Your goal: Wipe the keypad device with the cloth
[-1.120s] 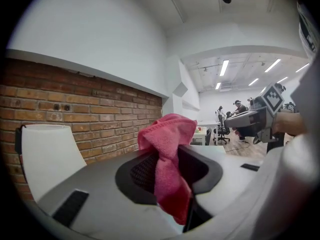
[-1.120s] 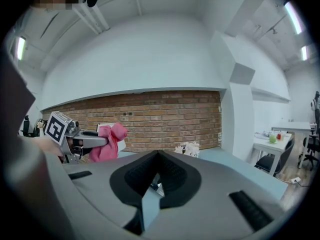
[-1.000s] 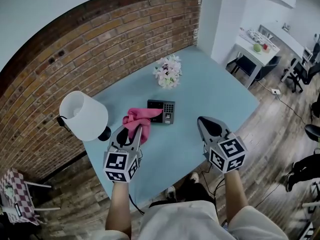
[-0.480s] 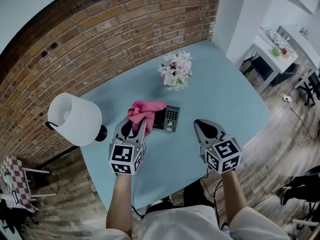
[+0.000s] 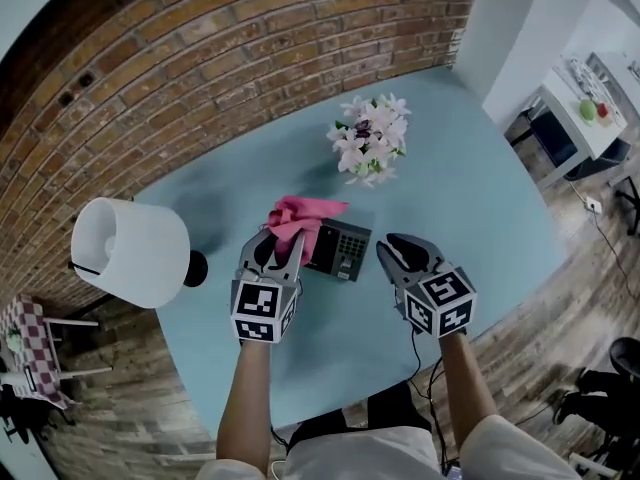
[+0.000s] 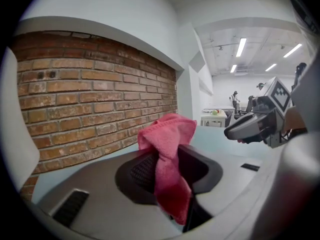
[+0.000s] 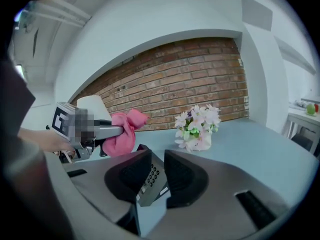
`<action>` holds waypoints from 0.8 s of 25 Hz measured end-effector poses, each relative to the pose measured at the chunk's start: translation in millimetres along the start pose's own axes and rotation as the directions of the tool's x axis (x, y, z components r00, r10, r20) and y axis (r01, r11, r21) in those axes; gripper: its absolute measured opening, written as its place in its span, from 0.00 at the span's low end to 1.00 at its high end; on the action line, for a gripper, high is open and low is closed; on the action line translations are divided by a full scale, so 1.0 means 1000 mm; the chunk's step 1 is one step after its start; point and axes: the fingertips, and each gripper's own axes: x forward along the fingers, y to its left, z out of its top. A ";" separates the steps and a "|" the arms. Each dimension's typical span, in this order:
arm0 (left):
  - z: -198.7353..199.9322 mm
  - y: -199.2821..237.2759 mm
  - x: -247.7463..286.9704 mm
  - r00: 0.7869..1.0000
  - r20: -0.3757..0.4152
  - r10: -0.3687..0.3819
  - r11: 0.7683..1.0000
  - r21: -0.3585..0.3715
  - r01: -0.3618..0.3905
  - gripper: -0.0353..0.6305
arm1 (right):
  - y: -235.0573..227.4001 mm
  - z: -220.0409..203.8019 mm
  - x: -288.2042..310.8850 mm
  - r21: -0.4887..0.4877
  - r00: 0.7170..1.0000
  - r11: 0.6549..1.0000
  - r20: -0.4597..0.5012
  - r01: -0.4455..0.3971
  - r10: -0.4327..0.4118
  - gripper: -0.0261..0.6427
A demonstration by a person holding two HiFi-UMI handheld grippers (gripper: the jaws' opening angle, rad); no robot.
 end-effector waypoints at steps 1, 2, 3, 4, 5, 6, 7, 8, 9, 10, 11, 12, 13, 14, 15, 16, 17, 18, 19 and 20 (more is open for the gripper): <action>-0.004 0.000 0.004 1.000 -0.007 -0.003 1.000 0.006 0.003 0.28 | -0.003 -0.003 0.007 0.020 1.000 1.000 -0.002 -0.015 0.015 0.20; -0.008 0.000 0.008 1.000 -0.013 -0.006 1.000 0.008 0.006 0.28 | -0.005 -0.006 0.013 0.042 0.999 0.999 -0.005 -0.033 0.033 0.20; -0.012 0.000 0.011 1.000 -0.019 -0.010 1.000 0.007 0.010 0.28 | -0.006 -0.010 0.019 0.063 0.998 0.997 -0.012 -0.053 0.054 0.22; -0.017 0.001 0.015 1.000 -0.024 -0.012 1.000 0.002 0.012 0.28 | -0.008 -0.015 0.024 0.081 0.997 0.994 -0.024 -0.073 0.075 0.24; -0.021 0.001 0.018 0.999 -0.030 -0.012 1.000 -0.004 0.012 0.28 | -0.009 -0.020 0.030 0.096 0.995 0.991 -0.038 -0.090 0.094 0.27; -0.026 0.003 0.021 0.999 -0.035 -0.010 1.000 -0.010 0.009 0.28 | -0.010 -0.024 0.035 0.107 0.993 0.989 -0.049 -0.103 0.108 0.29; -0.029 0.004 0.024 0.999 -0.039 -0.007 1.000 -0.017 0.007 0.28 | -0.011 -0.027 0.039 0.115 0.991 0.987 -0.056 -0.111 0.118 0.30; -0.033 0.005 0.026 0.999 -0.041 -0.006 1.000 -0.024 0.005 0.28 | -0.012 -0.029 0.043 0.125 0.991 0.985 -0.058 -0.116 0.124 0.30; -0.035 0.006 0.028 0.999 -0.043 -0.005 1.000 -0.029 0.004 0.28 | -0.013 -0.031 0.046 0.136 0.990 0.983 -0.059 -0.122 0.131 0.30; -0.038 0.007 0.030 0.999 -0.045 -0.006 0.999 -0.033 0.004 0.28 | -0.014 -0.033 0.049 0.150 0.988 0.980 -0.060 -0.129 0.139 0.30; -0.041 0.007 0.032 0.999 -0.049 -0.006 0.999 -0.036 0.005 0.28 | -0.014 -0.036 0.052 0.165 0.987 0.977 -0.065 -0.137 0.149 0.30; -0.044 0.007 0.034 0.999 -0.054 -0.007 0.999 -0.038 0.005 0.28 | -0.015 -0.039 0.056 0.177 0.985 0.974 -0.071 -0.145 0.159 0.30; -0.046 0.007 0.035 0.998 -0.059 -0.008 0.999 -0.041 0.006 0.28 | -0.015 -0.041 0.059 0.185 0.983 0.971 -0.078 -0.151 0.168 0.30; -0.049 0.006 0.037 0.998 -0.065 -0.009 0.999 -0.042 0.006 0.28 | -0.016 -0.044 0.062 0.191 0.980 0.969 -0.085 -0.159 0.177 0.30; -0.051 0.005 0.039 0.997 -0.071 -0.010 0.999 -0.040 0.008 0.28 | -0.016 -0.046 0.064 0.198 0.978 0.965 -0.088 -0.169 0.189 0.30; -0.054 0.004 0.041 0.997 -0.079 -0.012 0.999 -0.034 0.009 0.28 | -0.015 -0.047 0.066 0.210 0.975 0.960 -0.087 -0.183 0.205 0.31; -0.056 0.003 0.042 0.996 -0.087 -0.014 1.000 -0.027 0.012 0.28 | -0.015 -0.047 0.068 0.225 0.971 0.954 -0.082 -0.200 0.223 0.31; -0.059 0.002 0.044 0.996 -0.093 -0.015 1.000 -0.022 0.013 0.28 | -0.014 -0.048 0.069 0.237 0.968 0.947 -0.076 -0.216 0.240 0.30; -0.061 0.001 0.045 0.995 -0.095 -0.016 1.000 -0.021 0.014 0.28 | -0.014 -0.048 0.070 0.244 0.964 0.942 -0.072 -0.231 0.255 0.30; -0.062 0.001 0.046 0.995 -0.094 -0.016 1.000 -0.023 0.014 0.28 | -0.014 -0.048 0.070 0.246 0.961 0.938 -0.070 -0.243 0.267 0.30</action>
